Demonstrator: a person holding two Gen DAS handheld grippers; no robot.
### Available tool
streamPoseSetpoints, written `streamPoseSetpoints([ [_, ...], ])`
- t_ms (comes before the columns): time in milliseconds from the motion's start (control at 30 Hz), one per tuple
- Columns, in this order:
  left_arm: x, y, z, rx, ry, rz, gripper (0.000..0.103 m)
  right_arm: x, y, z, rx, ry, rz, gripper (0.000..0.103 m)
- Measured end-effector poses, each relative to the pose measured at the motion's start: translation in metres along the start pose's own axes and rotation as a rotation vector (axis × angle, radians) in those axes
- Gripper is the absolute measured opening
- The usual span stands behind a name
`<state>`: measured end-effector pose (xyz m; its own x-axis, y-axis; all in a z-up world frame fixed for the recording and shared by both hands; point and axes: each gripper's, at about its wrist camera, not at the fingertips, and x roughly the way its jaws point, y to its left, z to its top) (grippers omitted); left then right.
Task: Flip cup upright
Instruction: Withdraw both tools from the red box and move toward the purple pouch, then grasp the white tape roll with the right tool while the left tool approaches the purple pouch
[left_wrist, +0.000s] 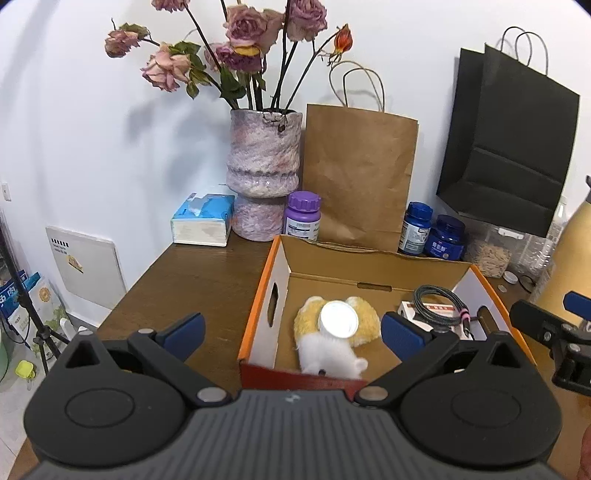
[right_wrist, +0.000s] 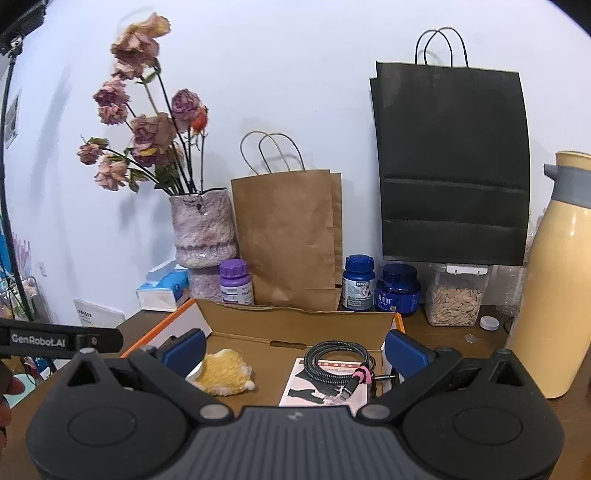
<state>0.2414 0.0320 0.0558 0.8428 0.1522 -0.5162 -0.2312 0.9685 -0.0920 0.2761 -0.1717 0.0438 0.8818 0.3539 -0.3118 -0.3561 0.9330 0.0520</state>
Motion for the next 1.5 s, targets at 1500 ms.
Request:
streamPoseSetpoints([
  [1500, -0.141, 0.086, -0.137, -0.014, -0.051, -0.056, 0.103, -0.163, 0.073, -0.116, -0.027, 0.015, 0.027, 0.103],
])
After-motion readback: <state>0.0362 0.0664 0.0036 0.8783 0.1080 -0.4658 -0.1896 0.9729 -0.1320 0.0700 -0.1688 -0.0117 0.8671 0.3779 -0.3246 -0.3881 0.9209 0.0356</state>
